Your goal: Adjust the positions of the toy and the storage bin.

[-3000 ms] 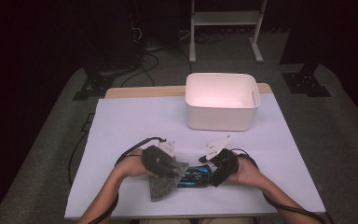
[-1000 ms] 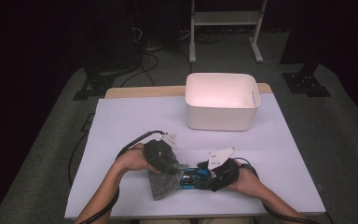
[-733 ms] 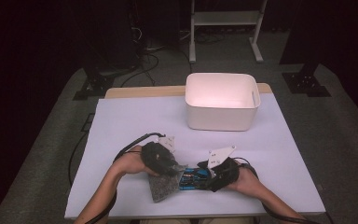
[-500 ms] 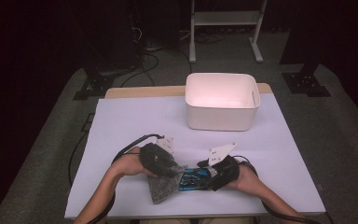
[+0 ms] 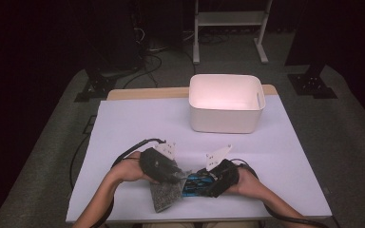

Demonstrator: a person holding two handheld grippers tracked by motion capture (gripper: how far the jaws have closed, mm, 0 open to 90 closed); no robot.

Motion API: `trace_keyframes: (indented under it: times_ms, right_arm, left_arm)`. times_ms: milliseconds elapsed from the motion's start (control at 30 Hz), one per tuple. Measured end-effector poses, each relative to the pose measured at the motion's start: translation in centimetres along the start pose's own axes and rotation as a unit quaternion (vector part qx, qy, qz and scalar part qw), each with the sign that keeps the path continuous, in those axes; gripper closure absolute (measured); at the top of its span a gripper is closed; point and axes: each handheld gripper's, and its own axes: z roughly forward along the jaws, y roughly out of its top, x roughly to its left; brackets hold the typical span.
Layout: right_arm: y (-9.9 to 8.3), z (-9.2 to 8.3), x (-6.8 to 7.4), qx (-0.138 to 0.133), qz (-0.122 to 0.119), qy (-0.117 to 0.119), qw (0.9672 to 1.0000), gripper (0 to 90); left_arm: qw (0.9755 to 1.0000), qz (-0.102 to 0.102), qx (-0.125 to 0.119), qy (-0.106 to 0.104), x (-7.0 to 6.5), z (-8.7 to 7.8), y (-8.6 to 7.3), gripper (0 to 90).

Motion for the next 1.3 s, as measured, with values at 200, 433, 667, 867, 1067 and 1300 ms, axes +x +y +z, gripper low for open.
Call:
trace_keyframes:
  times_ms: [200,433,667,867,1067,1300]
  right_arm:
    - [0.2,0.3,-0.1,0.003,0.009,0.019,0.9998,35.5]
    - [0.2,0.2,0.0,-0.001,0.014,0.036,0.9993,41.4]
    - [0.1,-0.5,0.3,-0.018,-0.002,0.067,0.9976,54.2]
    - [0.5,-0.6,1.3,-0.016,-0.042,0.040,0.9982,58.0]
    - [0.8,-0.8,1.1,-0.015,-0.055,0.007,0.9984,58.3]
    - [0.7,-1.6,-0.6,-0.017,-0.047,-0.036,0.9981,58.3]
  left_arm:
    - [1.0000,0.006,-0.002,-0.005,-0.3,-0.1,0.0,66.5]
    - [0.9999,0.009,-0.005,-0.009,-0.4,-0.2,0.0,69.7]
    - [0.9997,0.018,-0.011,-0.014,-0.8,-0.5,0.1,72.0]
    - [0.9999,0.015,-0.003,0.004,-0.8,-1.0,-0.1,72.1]
    - [0.9998,0.012,-0.005,0.017,-0.6,-1.3,-0.3,72.2]
    - [0.9983,0.014,0.000,0.056,0.0,-3.0,-0.6,73.2]
